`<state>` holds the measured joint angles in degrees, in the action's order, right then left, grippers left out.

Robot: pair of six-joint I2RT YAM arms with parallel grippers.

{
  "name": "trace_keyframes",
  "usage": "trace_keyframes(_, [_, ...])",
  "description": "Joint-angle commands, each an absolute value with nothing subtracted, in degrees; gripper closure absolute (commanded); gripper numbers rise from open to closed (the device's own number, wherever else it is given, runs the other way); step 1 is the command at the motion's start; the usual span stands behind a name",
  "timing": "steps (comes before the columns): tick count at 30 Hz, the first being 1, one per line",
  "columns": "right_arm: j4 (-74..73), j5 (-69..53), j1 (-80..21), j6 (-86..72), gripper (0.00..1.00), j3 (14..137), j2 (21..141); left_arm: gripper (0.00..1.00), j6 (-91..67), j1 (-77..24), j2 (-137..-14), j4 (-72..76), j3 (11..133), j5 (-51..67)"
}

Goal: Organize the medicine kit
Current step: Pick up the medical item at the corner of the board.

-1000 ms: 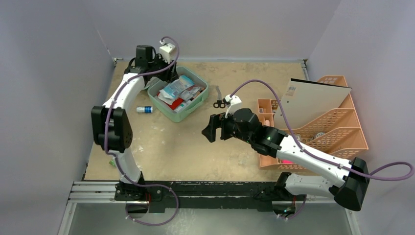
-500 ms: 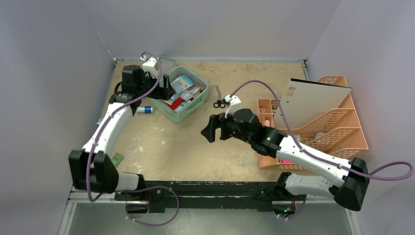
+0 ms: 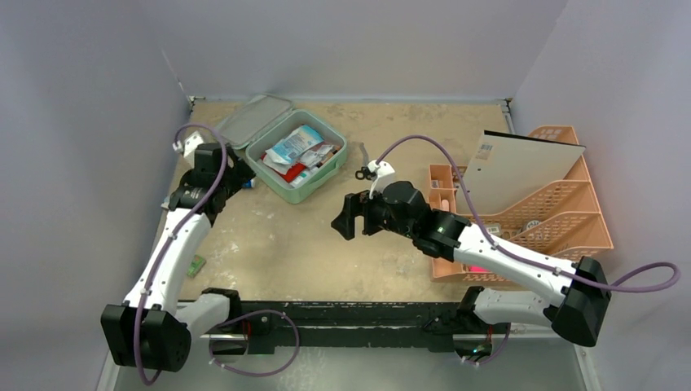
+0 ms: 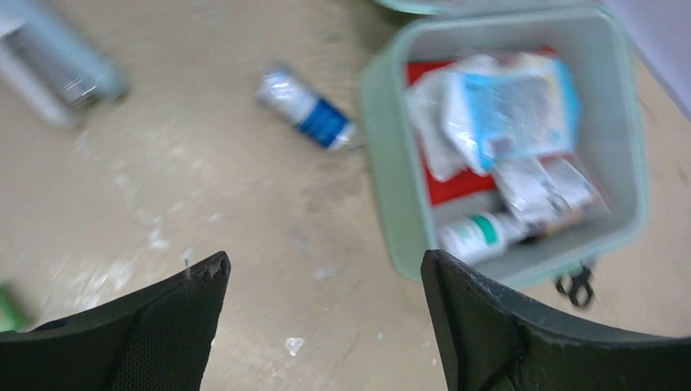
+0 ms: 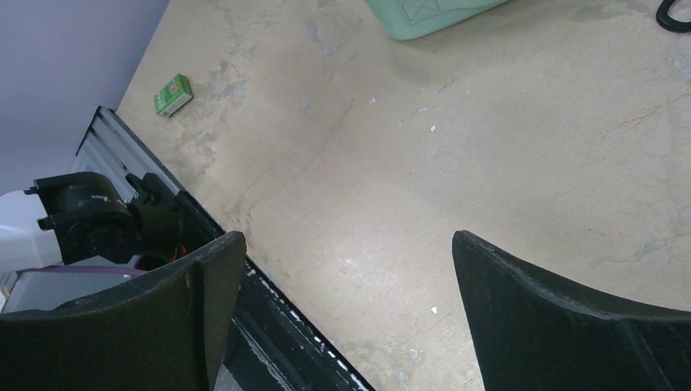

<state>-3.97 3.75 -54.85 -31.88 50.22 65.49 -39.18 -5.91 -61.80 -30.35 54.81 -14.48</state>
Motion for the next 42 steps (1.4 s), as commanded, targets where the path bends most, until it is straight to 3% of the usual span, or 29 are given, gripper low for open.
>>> trace_keyframes(1, [-2.2,2.74,-55.09,-31.83,0.01,50.71,65.86,0.16,-63.62,-3.67,-58.39,-45.37,52.47,-34.19])
trace_keyframes(3, [-2.22,2.51,-55.1,-31.99,0.01,50.83,66.32,0.24,-73.7,-2.44,-57.83,-52.54,51.97,-36.95])
trace_keyframes(8, [-2.77,0.96,-55.06,-32.93,0.01,51.81,67.87,0.28,-84.89,6.57,-59.07,-58.63,51.24,-33.47])
trace_keyframes(11, [-3.64,0.1,-55.09,-33.46,0.01,52.41,67.7,0.28,-92.74,10.8,-61.54,-61.06,53.11,-32.34])
trace_keyframes(16, [-5.03,0.47,-55.11,-33.14,0.01,52.73,66.89,0.23,-101.81,11.26,-66.83,-72.41,58.58,-39.98])
trace_keyframes(26, [-8.41,2.25,-55.1,-31.03,0.01,55.36,66.79,0.13,-81.71,14.08,-69.13,-67.68,52.49,-37.52])
trace_keyframes(37, [-9.03,1.82,-55.1,-31.4,0.01,54.73,65.31,0.13,-64.36,27.37,-75.88,-58.07,50.09,-27.5])
trace_keyframes(42, [-8.74,1.78,-55.06,-31.03,0.01,55.22,65.54,0.2,-61.52,29.93,-78.74,-55.5,47.59,-25.32])
